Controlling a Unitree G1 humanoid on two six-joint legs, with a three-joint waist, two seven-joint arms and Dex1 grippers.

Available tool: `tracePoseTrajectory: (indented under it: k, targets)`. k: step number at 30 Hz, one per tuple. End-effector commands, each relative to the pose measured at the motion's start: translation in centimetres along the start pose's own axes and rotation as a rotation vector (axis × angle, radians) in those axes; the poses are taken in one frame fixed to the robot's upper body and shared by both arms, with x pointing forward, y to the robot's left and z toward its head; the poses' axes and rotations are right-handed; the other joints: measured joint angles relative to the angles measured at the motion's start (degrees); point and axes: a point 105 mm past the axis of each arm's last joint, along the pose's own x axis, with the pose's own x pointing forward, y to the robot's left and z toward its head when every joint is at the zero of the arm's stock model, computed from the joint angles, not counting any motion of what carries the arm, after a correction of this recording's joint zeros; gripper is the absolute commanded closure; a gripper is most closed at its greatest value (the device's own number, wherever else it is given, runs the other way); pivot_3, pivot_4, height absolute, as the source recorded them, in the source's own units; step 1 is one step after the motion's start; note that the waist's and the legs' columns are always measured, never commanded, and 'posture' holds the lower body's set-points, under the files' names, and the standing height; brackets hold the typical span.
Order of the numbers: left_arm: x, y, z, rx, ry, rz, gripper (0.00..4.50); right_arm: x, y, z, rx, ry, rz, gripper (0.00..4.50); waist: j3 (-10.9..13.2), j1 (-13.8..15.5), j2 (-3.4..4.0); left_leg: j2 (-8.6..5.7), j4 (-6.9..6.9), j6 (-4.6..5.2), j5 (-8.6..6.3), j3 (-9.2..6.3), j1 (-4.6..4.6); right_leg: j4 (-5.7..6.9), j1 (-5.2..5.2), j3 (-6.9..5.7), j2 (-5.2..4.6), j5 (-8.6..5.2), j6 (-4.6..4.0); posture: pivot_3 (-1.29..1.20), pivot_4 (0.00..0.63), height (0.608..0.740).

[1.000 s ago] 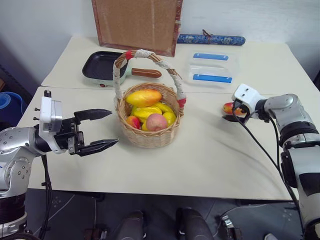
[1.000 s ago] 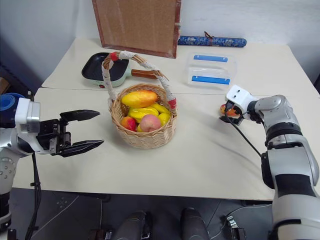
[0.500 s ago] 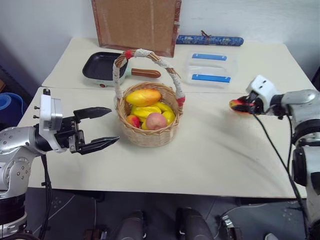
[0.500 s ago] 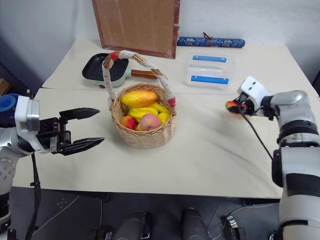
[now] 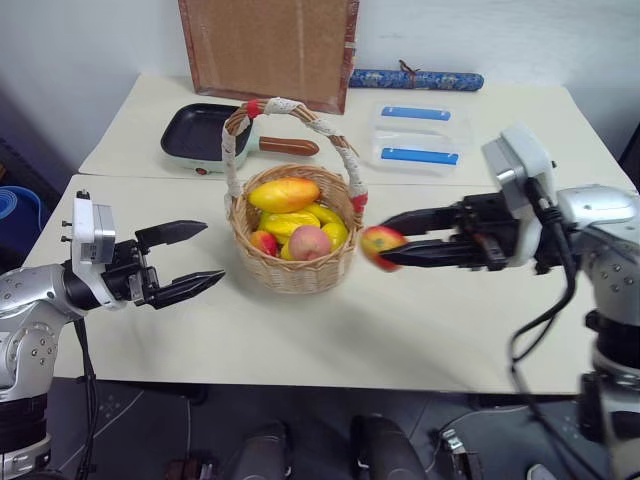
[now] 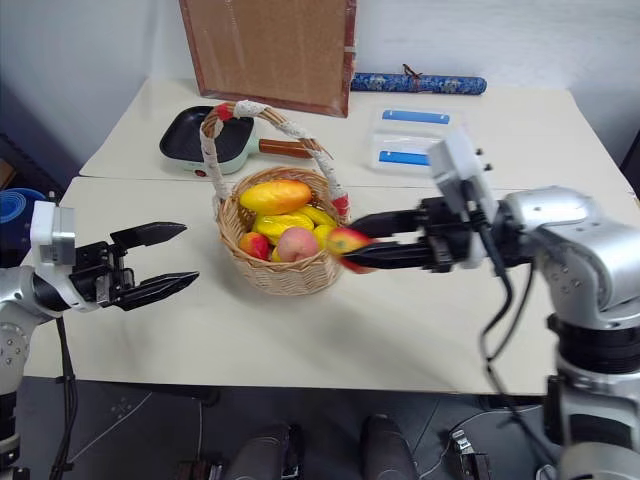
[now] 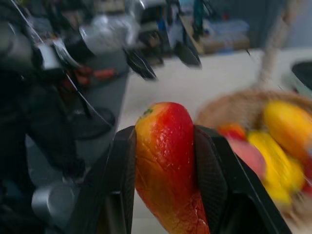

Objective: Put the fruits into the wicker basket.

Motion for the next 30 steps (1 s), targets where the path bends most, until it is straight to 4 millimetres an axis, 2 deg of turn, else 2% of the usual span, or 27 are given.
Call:
tracePoseTrajectory:
  k: [1,6,9,12,13,16,19,20,22,26,28,30]
  targets:
    - [-0.7,-0.2,0.7,0.036,-0.020,0.033,0.00,2.7,-0.1,1.5,-0.033,-0.087,-0.043,3.00,0.00,0.12,0.00,0.00,-0.01,-0.01,0.05,0.00,-0.03,0.04,-0.07,0.00,0.00,0.04,-0.04,0.00,0.150,0.740]
    - [-1.2,-0.2,1.0,0.048,-0.020,0.071,0.00,6.4,-2.3,0.3,-0.040,-0.103,-0.162,3.00,-0.05,0.28,-0.09,-0.01,-0.03,0.00,0.09,0.01,-0.28,0.37,-0.49,0.03,-0.06,0.12,-0.11,0.00,0.150,0.740]
    - [-1.4,-0.4,1.2,0.051,-0.022,0.083,0.00,7.6,-3.9,-1.2,-0.200,-0.004,-0.251,3.00,-0.05,0.10,-0.09,-0.04,-0.03,0.04,0.06,0.10,-0.31,0.53,-0.53,0.05,-0.06,0.12,-0.10,0.00,0.150,0.740]
    - [-1.3,-0.7,1.4,0.053,-0.030,0.087,0.00,8.3,-5.0,-2.5,-0.272,0.061,-0.296,3.00,-0.05,0.07,-0.09,-0.04,-0.03,0.07,0.07,0.19,-0.32,0.56,-0.58,0.06,0.00,0.12,-0.10,0.00,0.150,0.740]
    - [-1.3,-0.8,1.4,0.053,-0.031,0.088,0.00,8.4,-5.1,-2.8,-0.272,0.075,-0.301,2.42,-0.05,0.07,-0.09,-0.02,-0.04,0.07,0.07,0.20,-0.32,0.57,-0.58,0.06,0.01,0.12,-0.10,0.00,0.150,0.740]
    - [-1.2,-1.0,1.5,0.051,-0.039,0.094,0.00,8.7,-5.4,-3.0,-0.297,0.085,-0.312,1.41,-0.05,0.09,-0.09,-0.02,-0.05,0.09,0.07,0.22,-0.34,0.57,-0.59,0.07,0.02,0.13,-0.09,0.00,0.150,0.740]
    - [-1.2,-1.0,1.8,0.032,-0.076,0.115,0.00,9.0,-3.8,-2.2,-0.307,0.027,-0.206,0.32,-0.05,0.10,-0.09,-0.02,-0.05,0.09,0.07,0.22,-0.34,0.56,-0.59,0.07,0.02,0.13,-0.09,0.00,0.150,0.740]
    - [-1.2,-0.9,2.1,0.024,-0.097,0.126,0.00,8.8,-2.3,-1.8,-0.311,-0.019,-0.101,0.04,-0.05,0.11,-0.09,-0.01,-0.05,0.09,0.07,0.22,-0.34,0.56,-0.59,0.07,0.02,0.13,-0.09,0.00,0.150,0.740]
    - [-1.1,-0.9,2.2,0.019,-0.107,0.130,0.00,7.7,-0.4,-2.1,-0.297,-0.046,0.025,0.01,-0.06,0.14,-0.11,0.01,-0.05,0.11,0.06,0.22,-0.34,0.54,-0.58,0.06,0.03,0.13,-0.08,0.00,0.150,0.740]
    - [-1.2,-0.8,2.1,0.027,-0.091,0.131,0.00,4.2,1.5,-3.4,-0.122,-0.083,0.083,0.01,-0.08,0.45,-0.15,0.00,-0.07,0.20,0.00,0.14,-0.31,0.46,-0.44,0.02,0.01,0.14,-0.06,0.00,0.150,0.740]
    - [-1.5,-0.7,2.0,0.026,-0.082,0.131,0.00,2.4,2.5,-4.0,-0.105,-0.093,0.106,0.01,-0.08,0.47,-0.16,-0.05,-0.04,0.25,-0.03,0.16,-0.31,0.36,-0.40,0.04,-0.03,0.18,0.00,0.00,0.150,0.740]
    - [-1.6,-0.7,1.9,0.026,-0.067,0.121,0.00,0.7,2.6,-4.4,-0.092,-0.101,0.072,0.01,-0.08,0.38,-0.16,-0.04,-0.05,0.27,-0.05,0.17,-0.30,-0.02,-0.33,0.04,-0.03,0.19,0.02,0.00,0.150,0.740]
